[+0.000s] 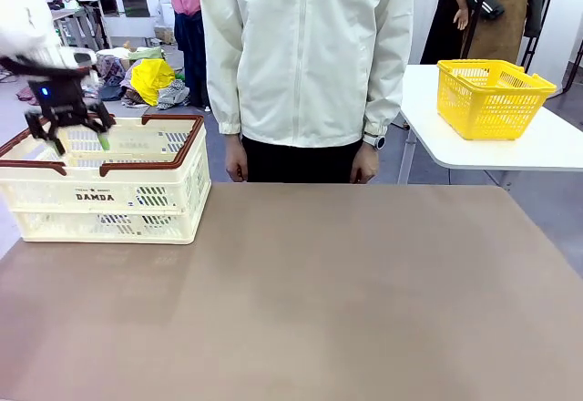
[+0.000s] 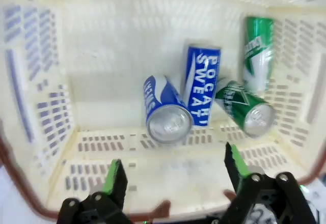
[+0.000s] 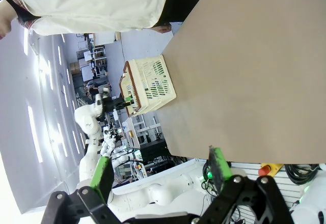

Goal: Place the drinks into the Shopping basket.
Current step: Pick up one drink and place it into the Shopping basket.

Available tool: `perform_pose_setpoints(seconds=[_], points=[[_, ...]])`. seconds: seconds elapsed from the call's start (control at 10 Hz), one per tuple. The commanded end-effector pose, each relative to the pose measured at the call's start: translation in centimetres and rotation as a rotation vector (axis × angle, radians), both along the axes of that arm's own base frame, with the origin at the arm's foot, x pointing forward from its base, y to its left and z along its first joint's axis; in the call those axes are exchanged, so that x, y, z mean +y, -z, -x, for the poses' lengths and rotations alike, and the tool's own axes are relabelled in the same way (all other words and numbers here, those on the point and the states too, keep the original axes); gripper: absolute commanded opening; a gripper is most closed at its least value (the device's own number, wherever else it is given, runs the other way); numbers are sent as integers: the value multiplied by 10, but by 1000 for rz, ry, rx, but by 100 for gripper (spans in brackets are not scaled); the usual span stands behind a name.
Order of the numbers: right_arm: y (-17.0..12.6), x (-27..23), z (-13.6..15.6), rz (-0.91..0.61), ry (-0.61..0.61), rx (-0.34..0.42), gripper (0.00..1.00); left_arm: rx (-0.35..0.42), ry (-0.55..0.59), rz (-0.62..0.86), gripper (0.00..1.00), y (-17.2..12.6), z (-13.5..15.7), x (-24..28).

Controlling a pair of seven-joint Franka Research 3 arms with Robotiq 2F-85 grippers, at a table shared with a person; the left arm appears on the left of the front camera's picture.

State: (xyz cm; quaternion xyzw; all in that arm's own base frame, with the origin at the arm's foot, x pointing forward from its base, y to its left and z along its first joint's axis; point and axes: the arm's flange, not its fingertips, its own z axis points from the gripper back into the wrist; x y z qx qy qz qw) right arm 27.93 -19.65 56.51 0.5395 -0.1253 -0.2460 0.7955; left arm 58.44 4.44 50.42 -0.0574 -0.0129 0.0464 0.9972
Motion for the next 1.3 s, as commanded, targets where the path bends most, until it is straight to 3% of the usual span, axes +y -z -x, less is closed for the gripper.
perform_pose_setpoints(seconds=[0.0, 0.2, 0.4, 0.5, 0.6, 0.8, 0.9, 1.0, 1.1, 1.2], points=[[-4, 1, 0, -13, 1, 4, 100, -88, -25, 54, 100, -78, 30, -6], [-4, 1, 0, -13, 1, 4, 100, -116, 41, 171, 100, -146, 77, -16], [-4, 1, 0, -13, 1, 4, 100, 45, 212, 393, 100, -168, 112, -8], [-4, 1, 0, -13, 1, 4, 100, 127, 334, 523, 100, -160, 122, 6], [-4, 1, 0, -13, 1, 4, 100, 125, 372, 656, 100, -140, 133, 27], [-4, 1, 0, -13, 1, 4, 100, 107, 393, 1053, 100, -67, 147, 88], [-4, 1, 0, -13, 1, 4, 100, 78, 273, 1225, 100, -42, 133, 122], [-4, 1, 0, -13, 1, 4, 100, 59, 159, 1231, 100, -29, 124, 137], [-4, 1, 0, -13, 1, 4, 100, 44, 373, 1036, 100, -59, 157, 100], [-4, 1, 0, -13, 1, 4, 100, 44, 373, 1036, 100, -59, 157, 100]])
